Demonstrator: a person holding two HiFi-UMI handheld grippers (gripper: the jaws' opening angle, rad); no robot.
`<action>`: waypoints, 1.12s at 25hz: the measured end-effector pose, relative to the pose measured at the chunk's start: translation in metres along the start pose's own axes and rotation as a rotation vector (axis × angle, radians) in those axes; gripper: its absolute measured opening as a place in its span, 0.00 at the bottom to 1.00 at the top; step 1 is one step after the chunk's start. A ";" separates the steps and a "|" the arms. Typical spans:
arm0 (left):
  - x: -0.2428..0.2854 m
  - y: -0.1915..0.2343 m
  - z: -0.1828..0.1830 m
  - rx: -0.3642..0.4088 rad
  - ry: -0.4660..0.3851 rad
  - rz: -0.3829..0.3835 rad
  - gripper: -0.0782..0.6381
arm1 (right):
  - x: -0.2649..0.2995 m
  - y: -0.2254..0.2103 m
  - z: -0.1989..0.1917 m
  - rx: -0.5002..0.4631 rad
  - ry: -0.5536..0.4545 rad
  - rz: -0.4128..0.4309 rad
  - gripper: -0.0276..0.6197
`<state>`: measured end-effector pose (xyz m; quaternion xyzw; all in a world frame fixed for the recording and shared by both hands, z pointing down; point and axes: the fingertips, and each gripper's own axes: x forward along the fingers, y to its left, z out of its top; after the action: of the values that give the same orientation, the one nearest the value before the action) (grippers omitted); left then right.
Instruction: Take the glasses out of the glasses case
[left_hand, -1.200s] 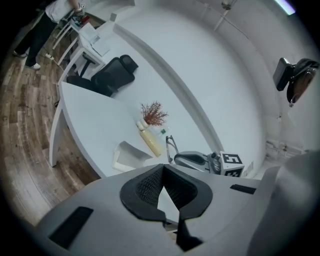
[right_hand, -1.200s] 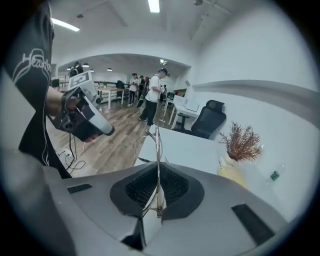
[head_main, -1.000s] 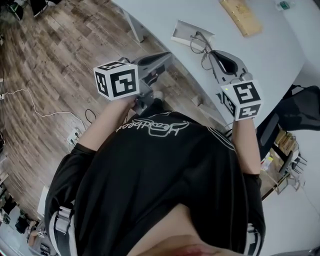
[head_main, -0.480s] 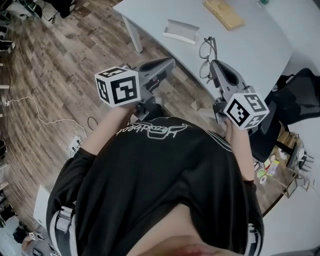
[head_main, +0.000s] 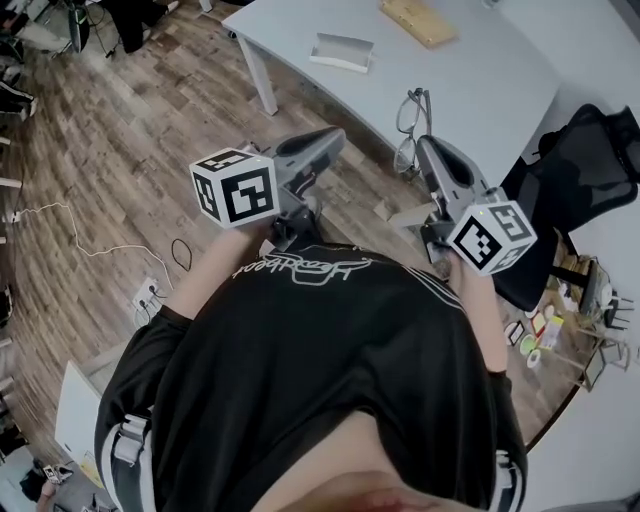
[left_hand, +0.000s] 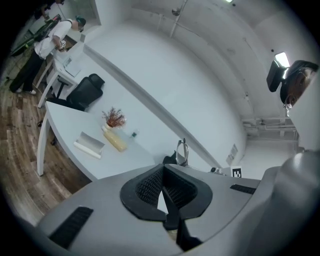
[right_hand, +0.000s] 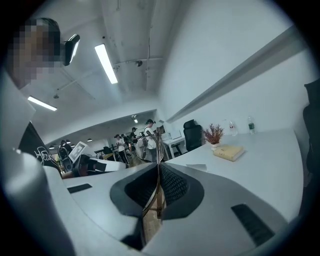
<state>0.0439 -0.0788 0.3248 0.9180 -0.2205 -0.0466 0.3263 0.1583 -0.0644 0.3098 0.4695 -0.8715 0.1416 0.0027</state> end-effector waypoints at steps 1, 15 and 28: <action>-0.002 -0.008 -0.007 0.006 0.001 -0.003 0.12 | -0.010 0.004 -0.002 0.000 -0.004 0.000 0.07; -0.040 -0.094 -0.067 0.029 0.005 -0.005 0.12 | -0.101 0.056 -0.029 0.078 -0.054 0.067 0.07; -0.065 -0.123 -0.084 0.033 0.021 -0.013 0.12 | -0.124 0.096 -0.043 0.129 -0.065 0.118 0.07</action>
<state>0.0505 0.0832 0.3103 0.9251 -0.2120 -0.0356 0.3131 0.1432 0.0977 0.3102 0.4207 -0.8864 0.1821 -0.0644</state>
